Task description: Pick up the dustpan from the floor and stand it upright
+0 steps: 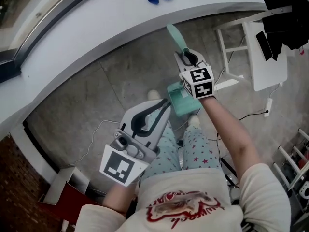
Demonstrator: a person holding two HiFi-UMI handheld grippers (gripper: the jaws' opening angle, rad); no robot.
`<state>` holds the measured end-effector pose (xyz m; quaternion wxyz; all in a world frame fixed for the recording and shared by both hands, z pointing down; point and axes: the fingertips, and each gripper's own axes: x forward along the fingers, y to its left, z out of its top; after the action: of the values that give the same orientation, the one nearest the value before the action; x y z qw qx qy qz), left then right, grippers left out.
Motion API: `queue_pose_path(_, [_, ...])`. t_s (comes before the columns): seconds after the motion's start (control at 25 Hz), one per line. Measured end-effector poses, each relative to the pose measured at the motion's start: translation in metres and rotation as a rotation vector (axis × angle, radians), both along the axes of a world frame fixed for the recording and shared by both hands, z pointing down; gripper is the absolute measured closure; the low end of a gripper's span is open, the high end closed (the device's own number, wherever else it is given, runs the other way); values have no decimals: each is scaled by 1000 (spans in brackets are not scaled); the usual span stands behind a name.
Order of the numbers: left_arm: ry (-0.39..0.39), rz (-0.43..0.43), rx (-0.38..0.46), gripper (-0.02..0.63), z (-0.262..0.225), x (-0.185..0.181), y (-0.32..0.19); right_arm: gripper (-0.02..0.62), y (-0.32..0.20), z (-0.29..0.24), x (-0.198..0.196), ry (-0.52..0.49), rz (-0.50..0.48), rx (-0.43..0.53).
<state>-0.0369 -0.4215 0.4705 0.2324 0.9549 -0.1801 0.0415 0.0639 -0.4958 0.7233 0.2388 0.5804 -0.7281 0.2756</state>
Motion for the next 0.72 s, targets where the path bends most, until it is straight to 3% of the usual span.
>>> queue_pose_path(0.44, [-1, -73, 15, 566, -15, 32, 105, 497, 140, -58, -7, -33, -41, 124])
queue_pose_path(0.72, [-32, -107, 103, 566, -37, 43, 169, 495, 214, -70, -5, -34, -71, 186])
